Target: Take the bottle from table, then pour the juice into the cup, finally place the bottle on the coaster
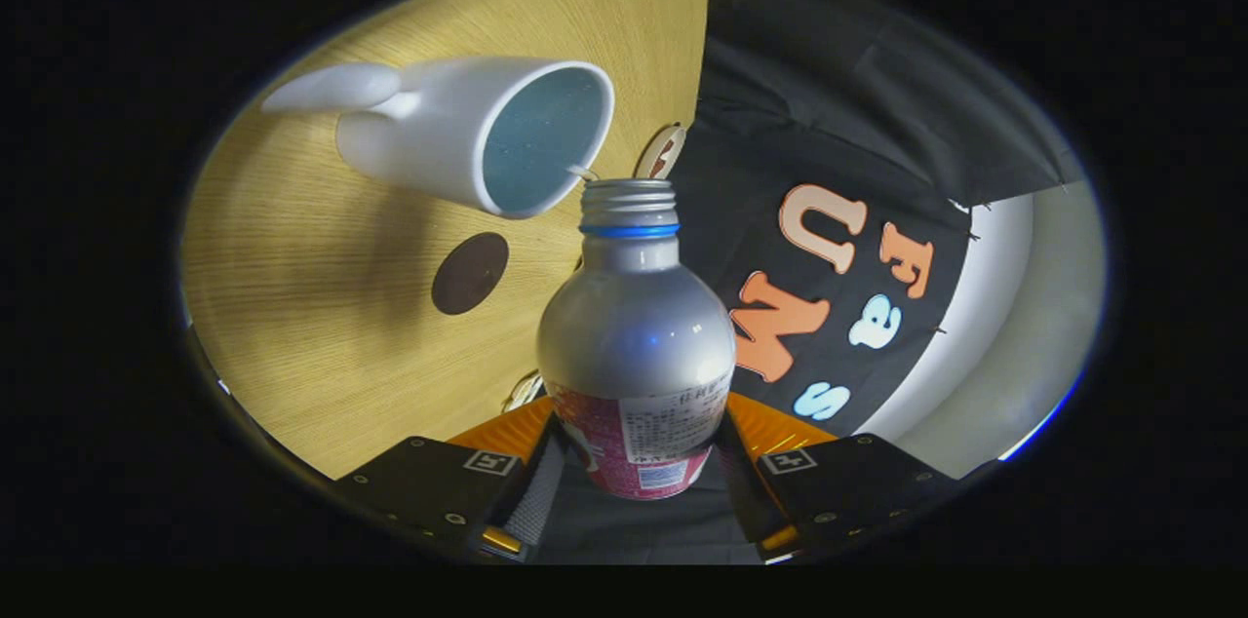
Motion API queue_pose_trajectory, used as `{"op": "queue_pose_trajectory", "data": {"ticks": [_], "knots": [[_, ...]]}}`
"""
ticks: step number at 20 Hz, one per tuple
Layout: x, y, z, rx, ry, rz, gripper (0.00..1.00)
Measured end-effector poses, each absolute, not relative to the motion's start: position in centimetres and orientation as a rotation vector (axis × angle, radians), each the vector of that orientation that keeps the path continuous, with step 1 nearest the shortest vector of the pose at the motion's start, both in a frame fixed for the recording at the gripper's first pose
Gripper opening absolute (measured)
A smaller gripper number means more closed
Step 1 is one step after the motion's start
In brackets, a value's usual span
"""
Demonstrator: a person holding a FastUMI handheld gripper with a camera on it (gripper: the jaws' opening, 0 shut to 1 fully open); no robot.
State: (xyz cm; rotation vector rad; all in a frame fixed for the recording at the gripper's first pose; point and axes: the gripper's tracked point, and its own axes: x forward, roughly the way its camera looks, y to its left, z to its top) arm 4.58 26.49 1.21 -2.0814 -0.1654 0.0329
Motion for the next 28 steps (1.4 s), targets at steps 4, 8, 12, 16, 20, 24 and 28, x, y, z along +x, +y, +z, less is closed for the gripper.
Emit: {"op": "queue_pose_trajectory", "data": {"ticks": [4,8,12,16,20,24,28], "knots": [[4.61,26.41,1.25,-2.094,-0.163,0.031,0.75],[4.57,26.44,1.25,-2.112,-0.162,0.030,0.75],[4.59,26.52,1.33,-2.133,-0.157,0.031,0.75],[4.74,26.64,1.71,-2.159,-0.165,0.023,0.75],[4.47,27.03,1.78,-2.192,-0.178,0.025,0.75],[4.46,27.09,1.85,-2.214,-0.171,0.027,0.75],[4.47,27.25,2.02,-2.238,-0.175,0.027,0.75]]}}
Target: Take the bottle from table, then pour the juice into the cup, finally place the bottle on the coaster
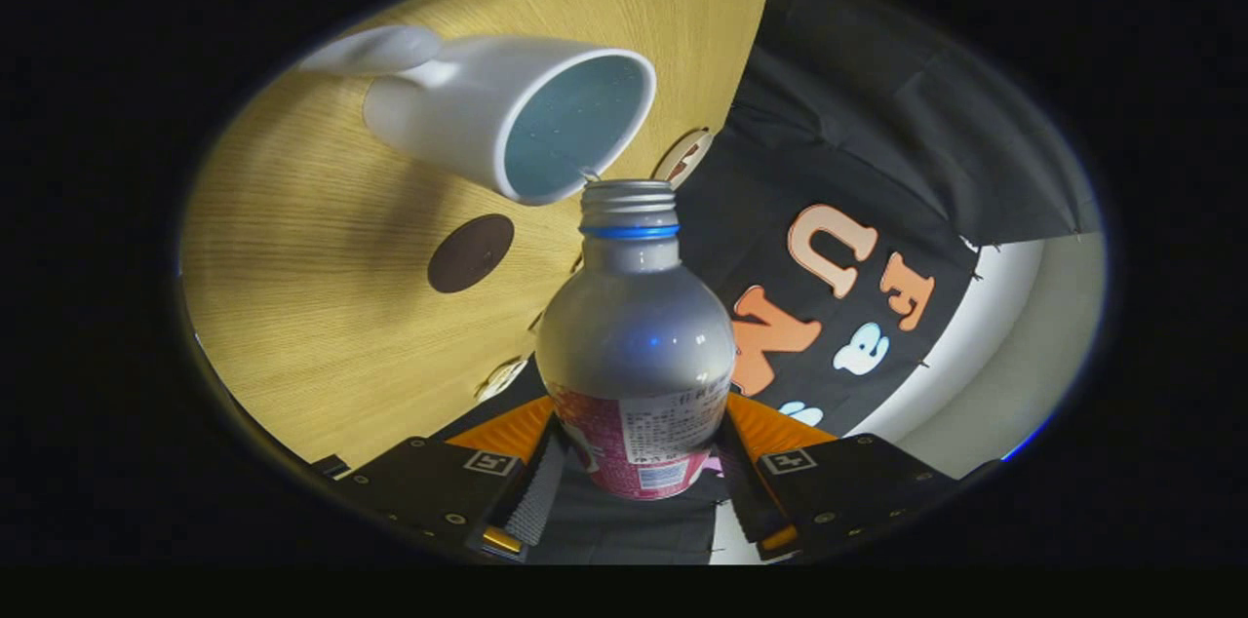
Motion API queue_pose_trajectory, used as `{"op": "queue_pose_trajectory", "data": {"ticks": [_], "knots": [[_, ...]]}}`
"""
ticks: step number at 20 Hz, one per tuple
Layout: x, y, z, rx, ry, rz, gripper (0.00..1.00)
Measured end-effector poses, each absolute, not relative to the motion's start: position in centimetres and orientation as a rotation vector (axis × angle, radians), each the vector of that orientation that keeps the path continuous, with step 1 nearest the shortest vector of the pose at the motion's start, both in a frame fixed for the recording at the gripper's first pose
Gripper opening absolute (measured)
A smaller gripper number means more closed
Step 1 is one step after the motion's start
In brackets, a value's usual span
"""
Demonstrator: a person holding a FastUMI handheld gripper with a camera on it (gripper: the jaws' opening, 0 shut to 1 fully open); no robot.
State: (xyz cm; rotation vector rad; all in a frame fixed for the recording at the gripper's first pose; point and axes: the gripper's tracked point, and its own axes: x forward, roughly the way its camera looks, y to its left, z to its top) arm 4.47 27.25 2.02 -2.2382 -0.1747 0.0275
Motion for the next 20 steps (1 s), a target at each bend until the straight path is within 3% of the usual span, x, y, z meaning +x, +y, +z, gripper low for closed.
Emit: {"op": "queue_pose_trajectory", "data": {"ticks": [20], "knots": [[4.6,28.0,2.3,-2.291,-0.199,0.036,0.75]]}}
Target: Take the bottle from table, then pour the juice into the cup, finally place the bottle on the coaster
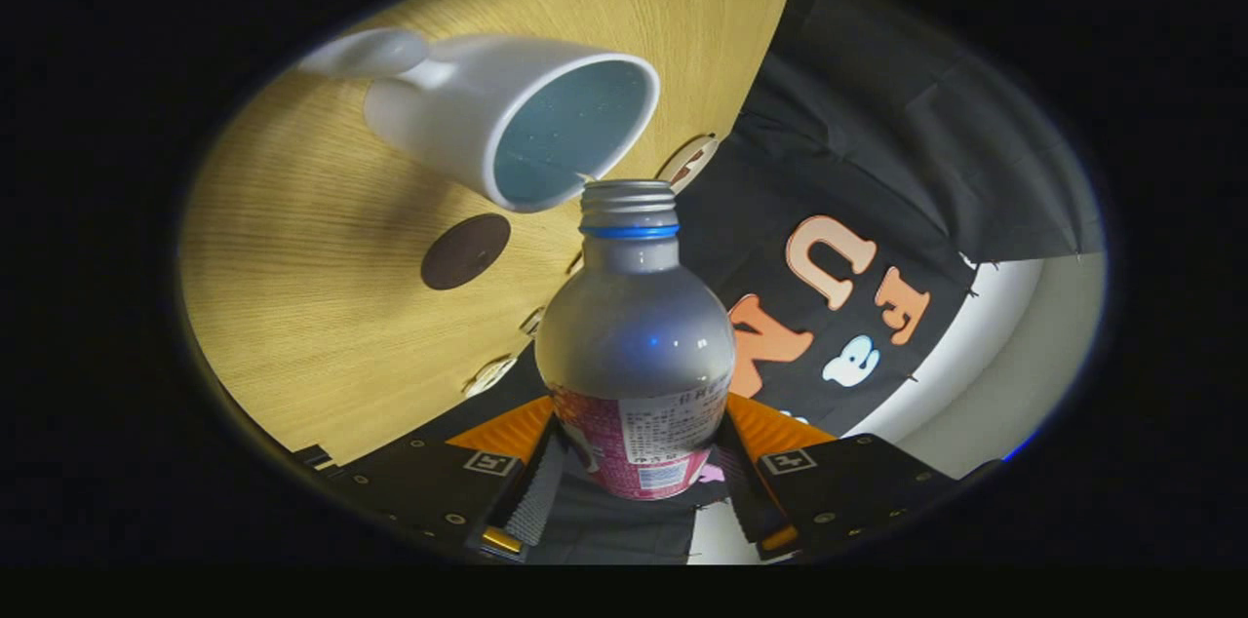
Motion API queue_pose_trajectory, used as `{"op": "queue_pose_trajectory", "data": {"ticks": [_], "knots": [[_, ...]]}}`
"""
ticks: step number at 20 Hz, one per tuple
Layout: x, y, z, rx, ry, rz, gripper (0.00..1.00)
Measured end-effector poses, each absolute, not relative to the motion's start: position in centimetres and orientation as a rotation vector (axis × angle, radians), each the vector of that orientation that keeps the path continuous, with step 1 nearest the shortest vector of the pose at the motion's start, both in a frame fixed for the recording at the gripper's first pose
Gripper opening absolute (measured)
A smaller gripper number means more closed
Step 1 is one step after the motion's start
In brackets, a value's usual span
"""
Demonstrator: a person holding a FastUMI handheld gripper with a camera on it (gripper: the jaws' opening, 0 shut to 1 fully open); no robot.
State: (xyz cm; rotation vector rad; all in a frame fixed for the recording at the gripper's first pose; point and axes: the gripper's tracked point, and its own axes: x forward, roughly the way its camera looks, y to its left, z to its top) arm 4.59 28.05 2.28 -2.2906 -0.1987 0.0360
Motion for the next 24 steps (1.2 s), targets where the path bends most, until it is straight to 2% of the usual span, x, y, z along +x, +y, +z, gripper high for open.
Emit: {"op": "queue_pose_trajectory", "data": {"ticks": [15,24], "knots": [[4.2,27.8,2.1,-2.211,-0.181,0.047,0.75],[4.4,24.1,1.3,-1.725,-0.031,0.052,0.75]]}}
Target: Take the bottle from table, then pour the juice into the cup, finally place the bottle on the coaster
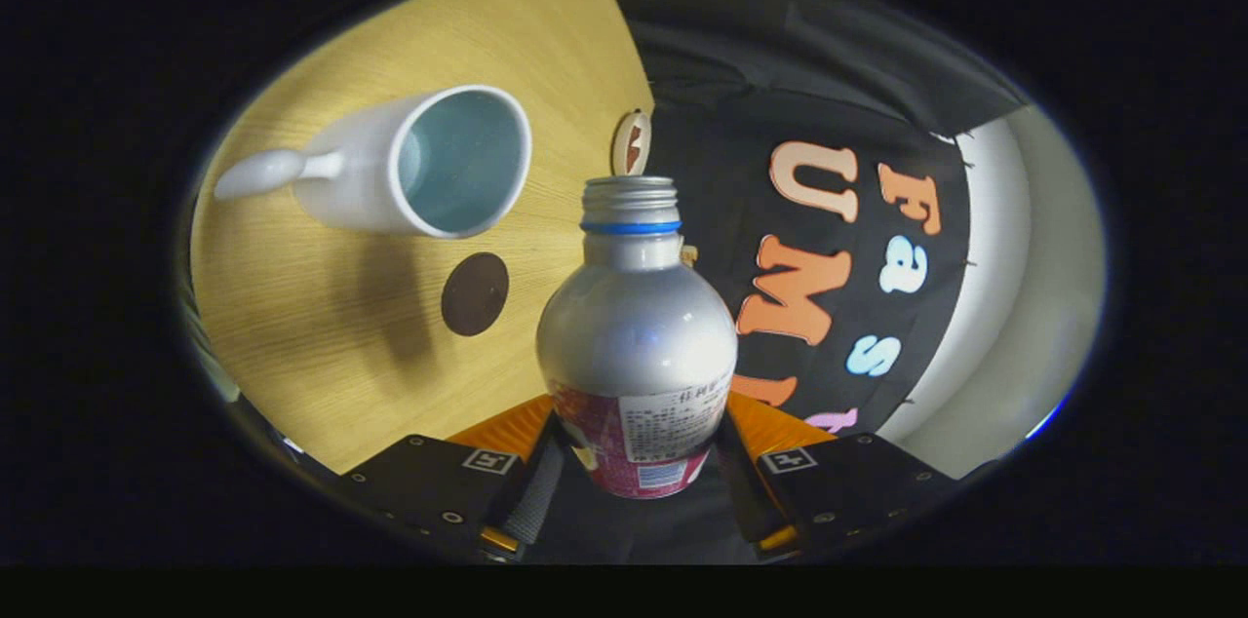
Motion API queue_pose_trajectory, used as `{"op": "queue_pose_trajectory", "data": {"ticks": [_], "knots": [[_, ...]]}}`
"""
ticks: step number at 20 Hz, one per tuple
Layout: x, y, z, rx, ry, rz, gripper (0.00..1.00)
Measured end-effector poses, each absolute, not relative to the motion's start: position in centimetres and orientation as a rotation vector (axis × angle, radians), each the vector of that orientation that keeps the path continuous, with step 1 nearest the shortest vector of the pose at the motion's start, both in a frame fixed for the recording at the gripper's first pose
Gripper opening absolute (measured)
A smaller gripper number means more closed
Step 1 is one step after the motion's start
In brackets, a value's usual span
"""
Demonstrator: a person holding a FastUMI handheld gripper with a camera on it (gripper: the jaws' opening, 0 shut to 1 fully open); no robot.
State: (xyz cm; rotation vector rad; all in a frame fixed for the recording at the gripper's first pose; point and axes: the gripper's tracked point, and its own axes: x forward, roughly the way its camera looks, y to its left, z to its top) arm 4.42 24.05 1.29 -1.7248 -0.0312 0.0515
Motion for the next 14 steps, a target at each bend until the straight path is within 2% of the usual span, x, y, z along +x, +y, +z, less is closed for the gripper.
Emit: {"op": "queue_pose_trajectory", "data": {"ticks": [14], "knots": [[8.9,20.9,-0.6,-0.807,0.115,0.169,0.76]]}}
